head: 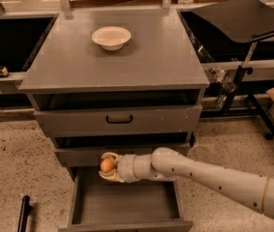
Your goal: Place orange into bottom drawer
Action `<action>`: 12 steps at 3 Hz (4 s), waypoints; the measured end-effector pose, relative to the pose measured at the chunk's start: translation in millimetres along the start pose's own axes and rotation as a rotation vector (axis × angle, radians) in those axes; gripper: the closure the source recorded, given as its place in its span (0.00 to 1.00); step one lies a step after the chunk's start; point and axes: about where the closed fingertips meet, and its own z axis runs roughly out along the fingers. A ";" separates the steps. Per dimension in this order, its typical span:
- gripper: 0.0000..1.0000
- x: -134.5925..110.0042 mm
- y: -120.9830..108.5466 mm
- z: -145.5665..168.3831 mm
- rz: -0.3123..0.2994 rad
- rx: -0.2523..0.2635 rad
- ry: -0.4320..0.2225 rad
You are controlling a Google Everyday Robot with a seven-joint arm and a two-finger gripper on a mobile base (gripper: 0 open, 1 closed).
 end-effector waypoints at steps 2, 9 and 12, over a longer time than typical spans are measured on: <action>1.00 20.8 0.6 -13.0 -0.098 0.128 -0.131; 1.00 375.4 69.3 112.0 0.313 -0.320 0.114; 0.35 376.3 66.5 111.6 0.310 -0.320 0.118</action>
Offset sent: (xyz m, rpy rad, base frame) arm 0.0004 -0.0136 -0.0230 0.0731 -0.0634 -0.0216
